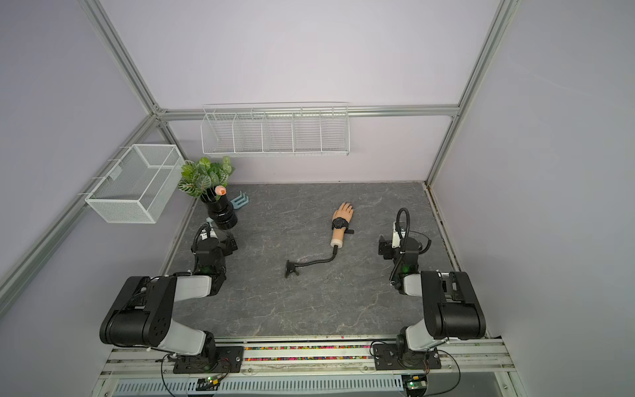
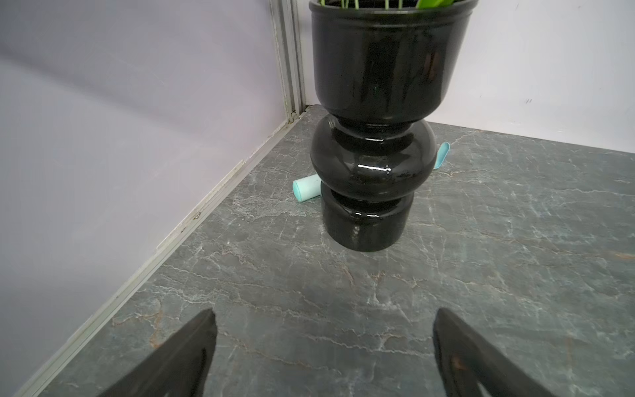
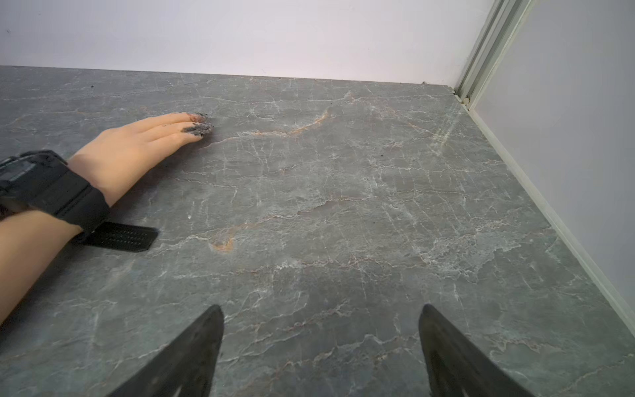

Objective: Take off the watch
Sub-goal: Move the hand to the center of the board.

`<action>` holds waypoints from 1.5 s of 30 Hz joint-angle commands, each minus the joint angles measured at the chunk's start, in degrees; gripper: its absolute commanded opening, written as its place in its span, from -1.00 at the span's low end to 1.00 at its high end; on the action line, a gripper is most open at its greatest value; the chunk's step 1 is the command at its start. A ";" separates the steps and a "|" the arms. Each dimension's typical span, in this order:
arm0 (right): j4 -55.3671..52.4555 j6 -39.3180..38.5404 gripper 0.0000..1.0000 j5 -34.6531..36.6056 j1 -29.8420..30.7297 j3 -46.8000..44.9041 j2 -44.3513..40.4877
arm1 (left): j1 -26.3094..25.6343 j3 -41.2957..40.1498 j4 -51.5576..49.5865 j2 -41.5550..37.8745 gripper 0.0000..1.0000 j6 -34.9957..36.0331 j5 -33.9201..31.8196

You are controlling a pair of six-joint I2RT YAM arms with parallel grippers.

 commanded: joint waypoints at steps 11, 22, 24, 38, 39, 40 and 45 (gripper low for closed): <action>1.64 0.00 0.78 1.19 0.12 0.78 0.68 | -0.17 1.62 0.67 0.84 0.98 0.85 -0.56; -7.07 1.27 0.78 4.54 0.25 0.91 -9.22 | -0.09 1.59 0.65 0.70 0.99 0.70 -0.55; -9.46 2.40 0.78 7.03 0.49 0.24 -13.35 | -0.04 1.60 0.65 0.74 0.99 0.72 -0.51; -55.86 34.64 0.78 -1.38 3.18 11.81 -47.38 | -0.05 1.53 0.73 0.67 1.00 0.75 -0.51; -57.66 35.27 0.78 -4.20 3.79 11.73 -48.47 | -0.09 1.45 0.84 0.63 0.98 0.79 -0.52; -59.42 35.67 0.78 -6.70 4.63 11.59 -49.34 | -0.05 1.38 0.91 0.63 0.92 0.88 -0.55; -67.62 33.76 0.78 -14.27 8.64 12.38 -51.59 | -0.05 0.43 -0.26 -3.15 0.86 2.33 1.22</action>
